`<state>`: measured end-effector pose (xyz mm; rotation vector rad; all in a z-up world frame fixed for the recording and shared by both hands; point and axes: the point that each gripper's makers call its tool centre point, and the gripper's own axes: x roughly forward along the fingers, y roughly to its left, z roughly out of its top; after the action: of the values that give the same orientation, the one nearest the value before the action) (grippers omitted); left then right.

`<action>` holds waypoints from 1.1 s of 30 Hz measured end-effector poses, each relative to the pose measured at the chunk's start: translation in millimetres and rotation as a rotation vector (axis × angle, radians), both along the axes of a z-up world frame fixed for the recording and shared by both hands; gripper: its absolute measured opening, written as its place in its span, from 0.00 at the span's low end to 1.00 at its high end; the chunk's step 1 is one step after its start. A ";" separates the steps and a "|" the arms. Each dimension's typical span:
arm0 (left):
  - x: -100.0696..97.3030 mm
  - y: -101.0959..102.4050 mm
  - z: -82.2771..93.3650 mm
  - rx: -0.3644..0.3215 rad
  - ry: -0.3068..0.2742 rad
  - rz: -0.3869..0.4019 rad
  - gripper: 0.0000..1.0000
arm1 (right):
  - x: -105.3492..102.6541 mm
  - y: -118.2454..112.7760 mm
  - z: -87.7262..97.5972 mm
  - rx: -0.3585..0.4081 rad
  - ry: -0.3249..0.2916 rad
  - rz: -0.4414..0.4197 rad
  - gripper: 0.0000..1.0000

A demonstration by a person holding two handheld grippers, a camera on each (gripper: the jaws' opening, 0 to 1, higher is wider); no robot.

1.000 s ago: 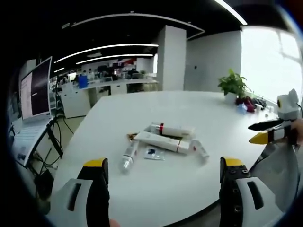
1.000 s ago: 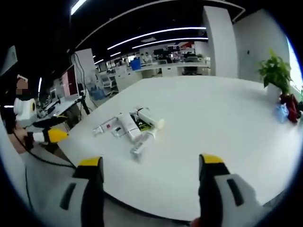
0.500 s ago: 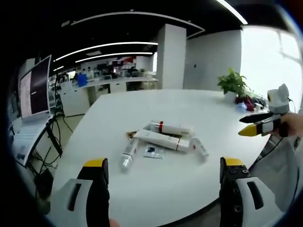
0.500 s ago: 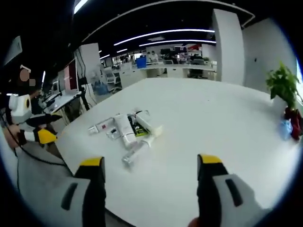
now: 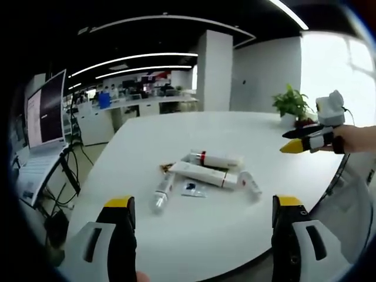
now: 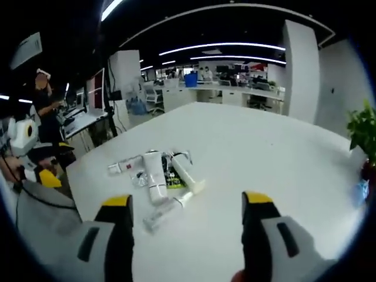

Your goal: Arrange the skincare products in the storage area until every visible bottle or jar stands upright without overlapping.

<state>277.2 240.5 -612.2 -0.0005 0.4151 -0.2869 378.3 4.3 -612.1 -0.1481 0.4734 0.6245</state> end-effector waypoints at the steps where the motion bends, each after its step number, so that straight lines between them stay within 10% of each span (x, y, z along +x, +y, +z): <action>1: -0.1 -0.5 -0.2 0.005 0.000 -0.003 0.95 | 2.2 0.7 0.1 -0.003 0.001 0.005 0.74; 22: 0.2 4.9 -0.2 -0.036 0.010 0.022 0.90 | 53.9 59.8 13.2 -0.098 -0.042 0.194 0.69; 33: -0.3 6.1 -1.8 -0.017 0.016 0.024 0.89 | 79.0 80.7 -17.5 -0.279 -0.004 0.313 0.62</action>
<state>276.9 246.7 -614.0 -0.0248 0.4277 -0.2668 457.2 85.0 -629.6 -0.4947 0.5368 0.8627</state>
